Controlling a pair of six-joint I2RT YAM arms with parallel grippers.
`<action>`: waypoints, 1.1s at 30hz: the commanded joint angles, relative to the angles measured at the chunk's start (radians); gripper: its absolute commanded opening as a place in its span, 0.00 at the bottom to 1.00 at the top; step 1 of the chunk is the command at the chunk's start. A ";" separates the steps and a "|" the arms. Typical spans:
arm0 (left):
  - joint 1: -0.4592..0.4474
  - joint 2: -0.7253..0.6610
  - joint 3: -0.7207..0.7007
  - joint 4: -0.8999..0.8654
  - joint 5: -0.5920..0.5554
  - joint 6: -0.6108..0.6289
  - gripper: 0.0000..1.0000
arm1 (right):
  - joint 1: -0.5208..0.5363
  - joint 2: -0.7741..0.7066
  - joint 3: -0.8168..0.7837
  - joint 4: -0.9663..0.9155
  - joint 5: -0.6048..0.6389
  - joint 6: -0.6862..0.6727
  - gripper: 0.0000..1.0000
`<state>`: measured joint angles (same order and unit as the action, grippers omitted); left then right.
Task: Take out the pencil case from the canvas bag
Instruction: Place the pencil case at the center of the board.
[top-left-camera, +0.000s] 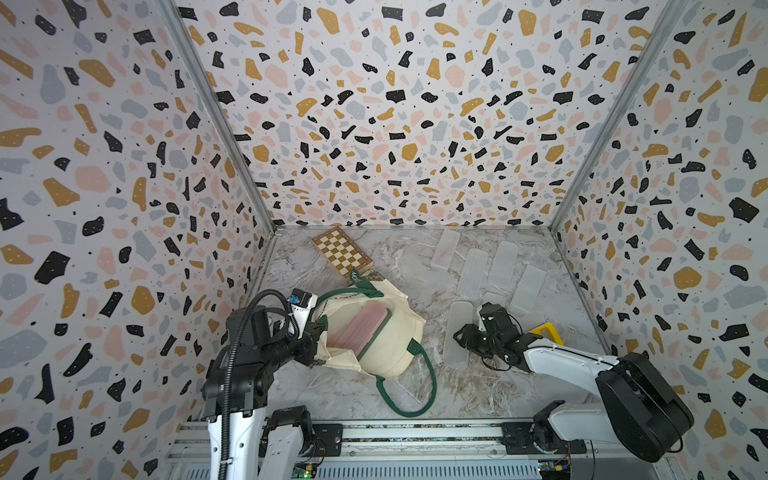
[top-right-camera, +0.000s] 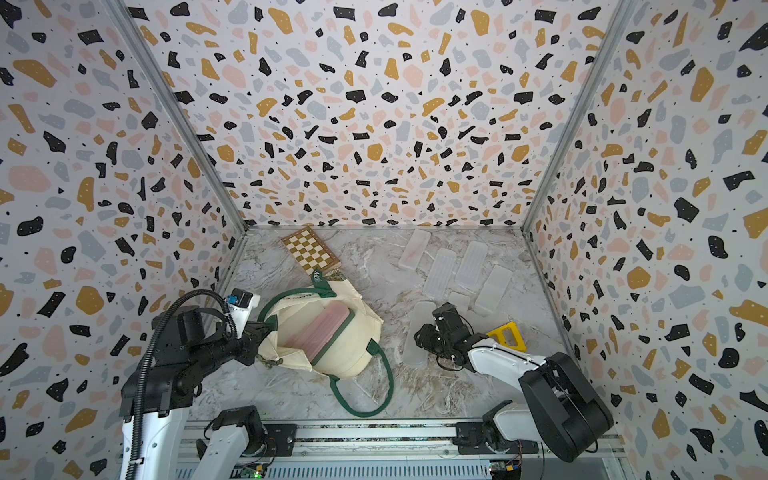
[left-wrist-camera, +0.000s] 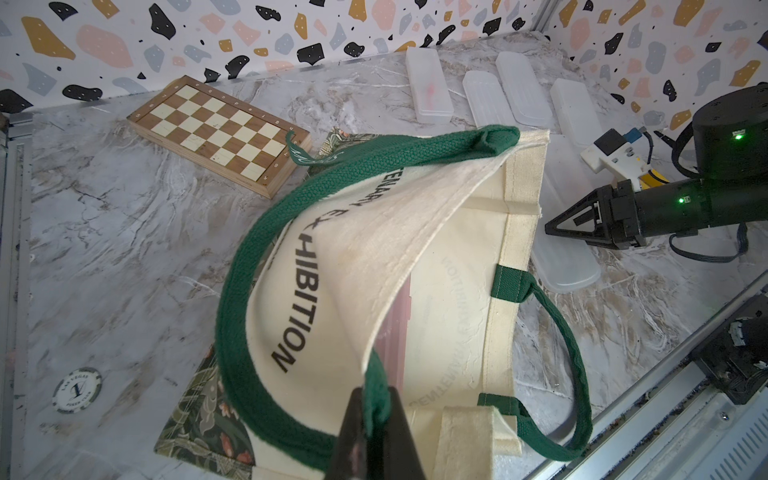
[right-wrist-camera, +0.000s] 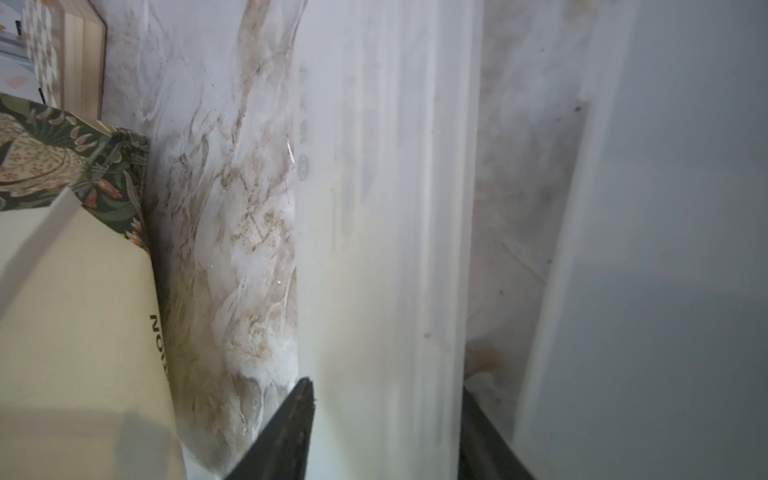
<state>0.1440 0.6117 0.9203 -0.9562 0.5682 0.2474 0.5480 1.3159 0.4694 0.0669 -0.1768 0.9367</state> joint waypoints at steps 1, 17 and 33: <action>0.008 -0.008 -0.014 0.033 -0.001 -0.006 0.00 | 0.013 -0.022 0.057 -0.048 0.037 -0.017 0.59; 0.015 -0.025 -0.026 0.045 -0.011 -0.002 0.00 | 0.073 -0.180 0.143 -0.174 0.116 -0.049 0.92; 0.071 -0.048 -0.046 0.091 0.032 -0.045 0.00 | 0.103 -0.098 0.180 0.040 0.156 -0.139 1.00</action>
<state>0.2031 0.5732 0.8848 -0.9131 0.6033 0.2207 0.6415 1.2171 0.6041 0.0132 -0.0601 0.8341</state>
